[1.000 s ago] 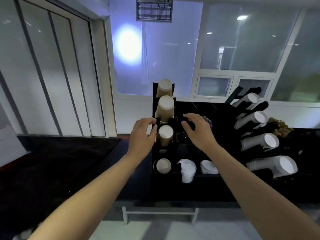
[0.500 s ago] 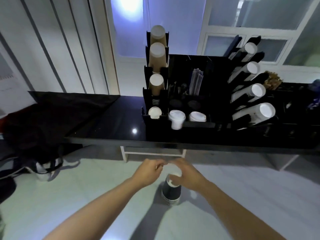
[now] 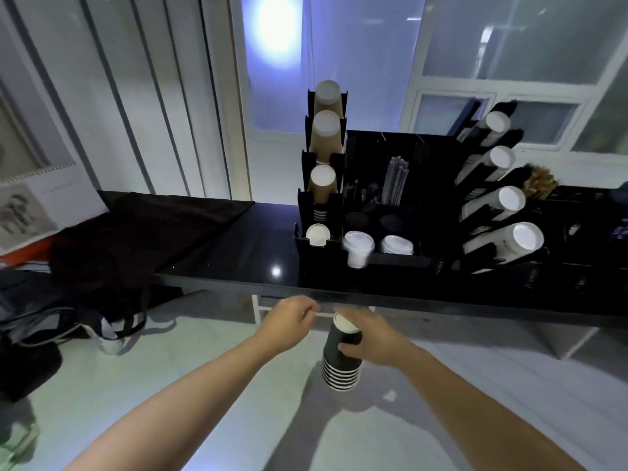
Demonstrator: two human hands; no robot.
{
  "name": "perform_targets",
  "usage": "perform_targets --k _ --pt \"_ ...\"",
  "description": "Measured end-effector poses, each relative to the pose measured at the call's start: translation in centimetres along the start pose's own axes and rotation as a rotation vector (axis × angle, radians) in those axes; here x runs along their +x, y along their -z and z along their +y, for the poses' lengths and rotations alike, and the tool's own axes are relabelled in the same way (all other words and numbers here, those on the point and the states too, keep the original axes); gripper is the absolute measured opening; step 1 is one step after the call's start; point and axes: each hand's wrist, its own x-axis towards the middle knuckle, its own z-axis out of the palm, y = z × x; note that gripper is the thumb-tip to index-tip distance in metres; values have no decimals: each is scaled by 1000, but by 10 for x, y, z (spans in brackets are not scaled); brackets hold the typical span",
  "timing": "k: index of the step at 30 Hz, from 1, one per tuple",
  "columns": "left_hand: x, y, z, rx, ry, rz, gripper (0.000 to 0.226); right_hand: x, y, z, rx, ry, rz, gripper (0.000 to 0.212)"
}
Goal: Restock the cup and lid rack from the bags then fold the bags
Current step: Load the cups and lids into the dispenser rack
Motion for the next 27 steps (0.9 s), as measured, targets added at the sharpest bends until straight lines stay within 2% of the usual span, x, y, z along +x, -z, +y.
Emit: perform_targets --k 6,9,13,16,19,27 --pt "49 87 37 -50 -63 226 27 24 124 -75 -55 214 203 78" --pt "64 122 44 -69 -78 289 24 36 174 -103 -31 260 315 77" --pt "73 148 38 -47 -84 363 33 52 218 -127 6 288 470 76" --pt "76 148 24 -43 -66 350 29 68 229 -136 -2 297 561 73" --pt "79 136 8 -30 -80 296 29 84 217 -134 -59 296 536 75" --pt "90 98 -25 54 -145 153 54 128 161 -95 -86 207 470 77"
